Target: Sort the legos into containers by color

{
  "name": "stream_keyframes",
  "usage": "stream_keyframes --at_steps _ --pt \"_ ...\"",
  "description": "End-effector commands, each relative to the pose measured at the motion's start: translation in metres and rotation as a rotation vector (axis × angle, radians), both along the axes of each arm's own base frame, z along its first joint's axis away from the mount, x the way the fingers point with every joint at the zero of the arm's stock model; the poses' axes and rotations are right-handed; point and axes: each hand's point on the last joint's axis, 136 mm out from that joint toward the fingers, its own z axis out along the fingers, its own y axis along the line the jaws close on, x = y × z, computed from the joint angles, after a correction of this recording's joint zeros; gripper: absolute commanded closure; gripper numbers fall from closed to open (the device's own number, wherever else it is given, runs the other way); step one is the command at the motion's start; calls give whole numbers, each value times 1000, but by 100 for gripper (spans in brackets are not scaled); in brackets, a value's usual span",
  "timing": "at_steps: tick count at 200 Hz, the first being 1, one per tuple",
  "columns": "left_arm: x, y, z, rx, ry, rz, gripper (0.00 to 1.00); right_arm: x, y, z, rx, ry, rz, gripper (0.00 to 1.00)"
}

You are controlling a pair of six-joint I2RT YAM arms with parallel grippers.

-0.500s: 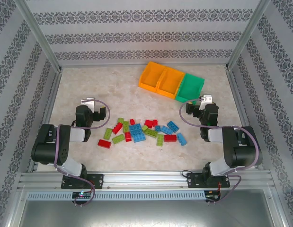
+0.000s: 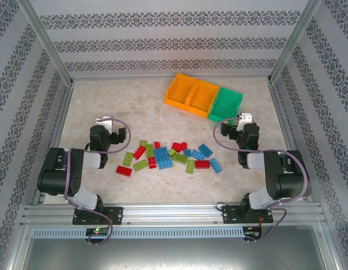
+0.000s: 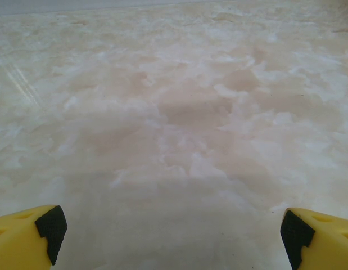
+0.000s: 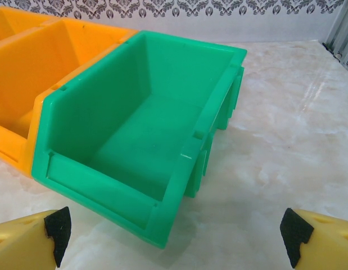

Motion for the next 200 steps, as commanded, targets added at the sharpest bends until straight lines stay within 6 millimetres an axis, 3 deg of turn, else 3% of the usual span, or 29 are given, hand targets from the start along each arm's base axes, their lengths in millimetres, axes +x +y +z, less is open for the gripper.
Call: stream_keyframes --at_steps 1,58,81,100,115,155,200 --pt "5 2 9 -18 -33 12 0 3 2 7 -4 -32 20 2" --pt "5 2 9 -18 -34 11 0 3 2 8 2 -32 22 2" --pt "6 1 11 -21 -23 6 0 7 -1 17 8 -30 9 3" --pt "11 2 23 -24 41 16 0 8 -19 28 32 106 -110 4" --pt "14 4 39 -77 149 61 0 11 -16 40 55 188 -93 5" --pt "20 -33 70 -212 191 -20 0 26 -16 36 121 494 -142 19" --pt "15 -55 63 -202 264 -6 0 51 -15 12 210 644 -189 28"
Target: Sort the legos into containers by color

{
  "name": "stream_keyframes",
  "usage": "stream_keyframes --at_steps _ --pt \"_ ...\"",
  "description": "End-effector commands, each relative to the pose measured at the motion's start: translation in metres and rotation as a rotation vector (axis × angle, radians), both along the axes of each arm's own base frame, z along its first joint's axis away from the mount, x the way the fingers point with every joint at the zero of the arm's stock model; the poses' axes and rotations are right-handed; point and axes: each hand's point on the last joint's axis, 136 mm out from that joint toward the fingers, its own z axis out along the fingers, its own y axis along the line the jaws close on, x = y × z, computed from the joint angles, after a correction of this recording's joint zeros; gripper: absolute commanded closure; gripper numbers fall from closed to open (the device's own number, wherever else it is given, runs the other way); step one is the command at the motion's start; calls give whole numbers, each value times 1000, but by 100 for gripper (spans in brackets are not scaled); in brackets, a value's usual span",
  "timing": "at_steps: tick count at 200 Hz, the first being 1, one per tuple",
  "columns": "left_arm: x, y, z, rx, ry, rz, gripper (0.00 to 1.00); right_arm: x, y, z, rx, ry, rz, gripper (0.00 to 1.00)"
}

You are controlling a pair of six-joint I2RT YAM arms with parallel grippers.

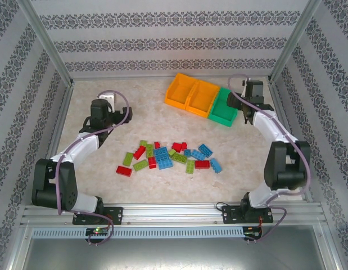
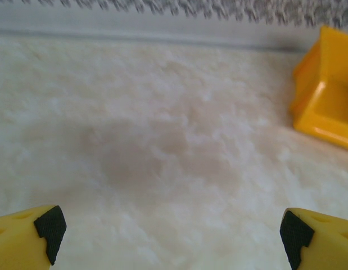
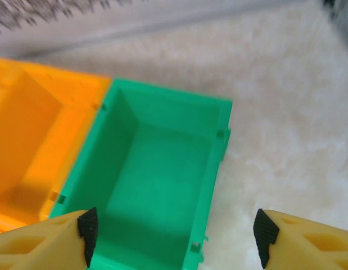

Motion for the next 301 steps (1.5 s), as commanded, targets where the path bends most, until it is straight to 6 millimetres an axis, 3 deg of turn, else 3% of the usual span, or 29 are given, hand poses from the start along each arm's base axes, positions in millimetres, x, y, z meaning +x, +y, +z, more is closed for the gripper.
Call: stream_keyframes --at_steps 1,58,81,127,173,219,242,274,301 --pt "-16 -6 -25 -19 143 35 0 -21 -2 -47 74 247 -57 28" --pt "-33 -2 -40 -36 169 78 0 -4 -10 -70 53 356 -98 37" --pt "-41 1 -46 -25 190 89 0 1 -7 -78 51 385 -73 50" --pt "-54 9 -51 -10 194 127 0 7 18 -85 -22 402 32 84" --pt "-58 10 -52 -16 196 131 0 14 56 -79 -80 367 176 93" --pt "-60 8 -50 -30 187 123 0 12 103 -77 -92 336 344 93" --pt "-61 7 -49 -37 182 117 0 14 106 -78 -108 344 351 89" --pt "-64 3 -48 -43 178 92 0 11 104 -68 -106 321 343 52" --pt "-67 3 -46 -42 166 88 0 -6 108 -49 -91 276 380 37"
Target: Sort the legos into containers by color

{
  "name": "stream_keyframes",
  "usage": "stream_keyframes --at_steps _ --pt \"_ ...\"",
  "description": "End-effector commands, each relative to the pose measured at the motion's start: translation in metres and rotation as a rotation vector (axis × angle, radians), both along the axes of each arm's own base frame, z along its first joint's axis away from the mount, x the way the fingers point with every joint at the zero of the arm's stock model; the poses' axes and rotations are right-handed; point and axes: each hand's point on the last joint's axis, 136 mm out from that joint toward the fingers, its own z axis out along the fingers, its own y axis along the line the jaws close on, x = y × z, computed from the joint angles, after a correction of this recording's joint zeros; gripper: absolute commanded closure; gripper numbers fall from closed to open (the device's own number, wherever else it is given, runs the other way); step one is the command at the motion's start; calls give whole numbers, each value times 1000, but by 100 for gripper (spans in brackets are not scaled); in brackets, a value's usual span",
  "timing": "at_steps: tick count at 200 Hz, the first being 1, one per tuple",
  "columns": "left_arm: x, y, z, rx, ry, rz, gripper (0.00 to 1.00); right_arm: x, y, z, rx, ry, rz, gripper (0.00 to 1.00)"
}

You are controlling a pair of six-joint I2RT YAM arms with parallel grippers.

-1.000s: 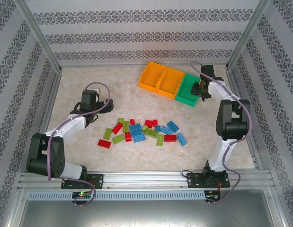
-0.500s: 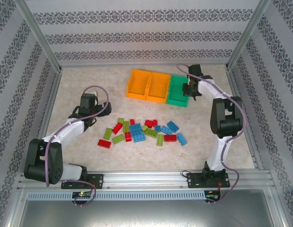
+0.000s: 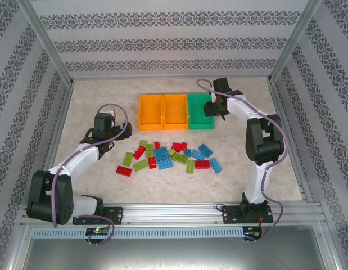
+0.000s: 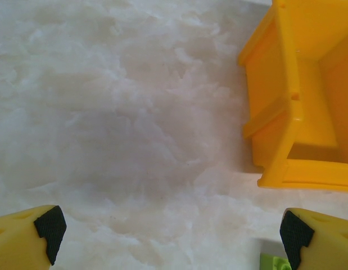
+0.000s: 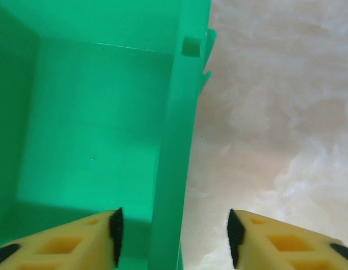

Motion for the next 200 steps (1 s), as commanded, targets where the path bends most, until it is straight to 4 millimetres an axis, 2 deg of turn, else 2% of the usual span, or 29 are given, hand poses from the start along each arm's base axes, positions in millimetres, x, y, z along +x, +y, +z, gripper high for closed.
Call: stream_keyframes --at_steps 1,17,43,70,103,124,148,200 --pt "-7 -4 1 -8 -2 -18 0 -14 4 30 31 -59 40 36" --pt "-8 -4 1 -11 -6 -20 0 -35 10 38 62 -67 82 31" --pt "-9 -7 -2 -28 -8 -29 0 -79 28 39 124 -24 170 29" --pt "-9 -11 -3 -51 -13 -36 0 -131 46 26 122 58 257 28" --pt "-9 -17 -3 -76 -14 -61 0 -171 67 5 135 149 312 28" --pt "-10 -20 -3 -90 -12 -73 0 -180 68 -13 92 204 280 31" --pt "-12 -20 -3 -98 -11 -72 0 -179 65 -27 77 244 217 36" --pt "-17 -20 -7 -112 3 -60 0 -170 63 -40 45 252 172 40"
